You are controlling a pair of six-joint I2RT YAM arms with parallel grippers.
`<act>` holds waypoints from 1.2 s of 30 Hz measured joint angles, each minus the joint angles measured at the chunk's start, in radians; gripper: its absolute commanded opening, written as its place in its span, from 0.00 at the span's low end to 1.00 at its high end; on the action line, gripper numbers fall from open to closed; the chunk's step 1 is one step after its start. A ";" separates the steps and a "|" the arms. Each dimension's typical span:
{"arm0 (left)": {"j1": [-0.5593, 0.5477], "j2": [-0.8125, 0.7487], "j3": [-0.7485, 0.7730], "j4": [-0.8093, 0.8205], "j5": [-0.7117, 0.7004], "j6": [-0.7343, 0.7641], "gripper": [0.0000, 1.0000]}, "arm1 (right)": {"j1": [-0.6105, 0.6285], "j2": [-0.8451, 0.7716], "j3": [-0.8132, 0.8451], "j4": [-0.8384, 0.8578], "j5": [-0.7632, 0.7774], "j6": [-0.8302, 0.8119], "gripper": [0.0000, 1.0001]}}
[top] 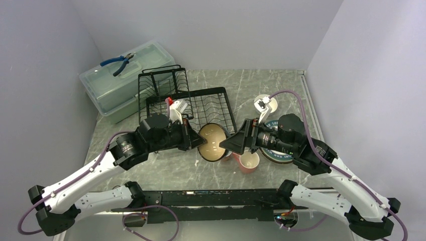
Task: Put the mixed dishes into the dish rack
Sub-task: Pick up the bowl from the center of the board.
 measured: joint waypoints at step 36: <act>0.017 -0.070 -0.061 0.076 0.032 -0.043 0.00 | 0.000 -0.074 -0.109 0.154 -0.031 0.102 0.77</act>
